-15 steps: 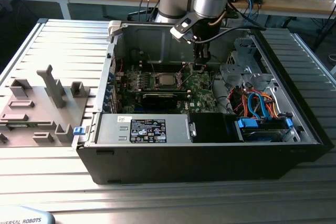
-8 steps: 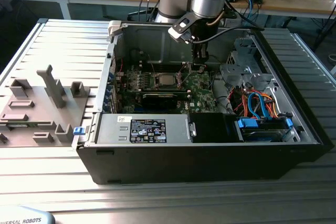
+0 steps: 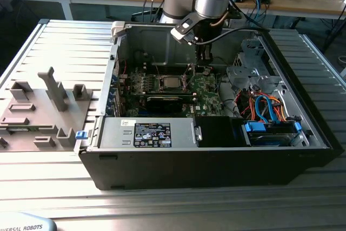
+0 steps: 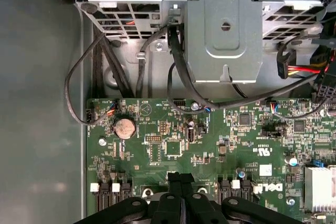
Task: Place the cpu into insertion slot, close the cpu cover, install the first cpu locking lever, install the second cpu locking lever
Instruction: 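Close the cpu cover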
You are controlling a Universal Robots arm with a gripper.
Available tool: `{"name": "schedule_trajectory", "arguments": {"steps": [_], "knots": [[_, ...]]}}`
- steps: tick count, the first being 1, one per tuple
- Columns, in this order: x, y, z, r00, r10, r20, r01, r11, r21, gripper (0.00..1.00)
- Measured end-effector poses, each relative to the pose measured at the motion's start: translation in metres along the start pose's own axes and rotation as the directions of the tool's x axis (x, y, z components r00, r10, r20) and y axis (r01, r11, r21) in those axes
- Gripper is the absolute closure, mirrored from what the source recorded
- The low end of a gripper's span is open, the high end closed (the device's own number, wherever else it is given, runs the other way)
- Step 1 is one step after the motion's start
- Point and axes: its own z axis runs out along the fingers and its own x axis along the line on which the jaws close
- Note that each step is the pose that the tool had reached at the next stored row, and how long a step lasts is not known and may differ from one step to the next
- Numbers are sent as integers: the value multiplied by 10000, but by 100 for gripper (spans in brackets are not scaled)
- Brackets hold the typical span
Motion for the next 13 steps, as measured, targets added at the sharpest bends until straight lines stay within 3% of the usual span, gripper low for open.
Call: {"name": "schedule_trajectory", "arguments": {"steps": [4,13], "knots": [[-1,-47,-1,10000,1,0,-1,10000,0,89],[-1,-65,-1,10000,-2,21,2,10000,25,89]]}}
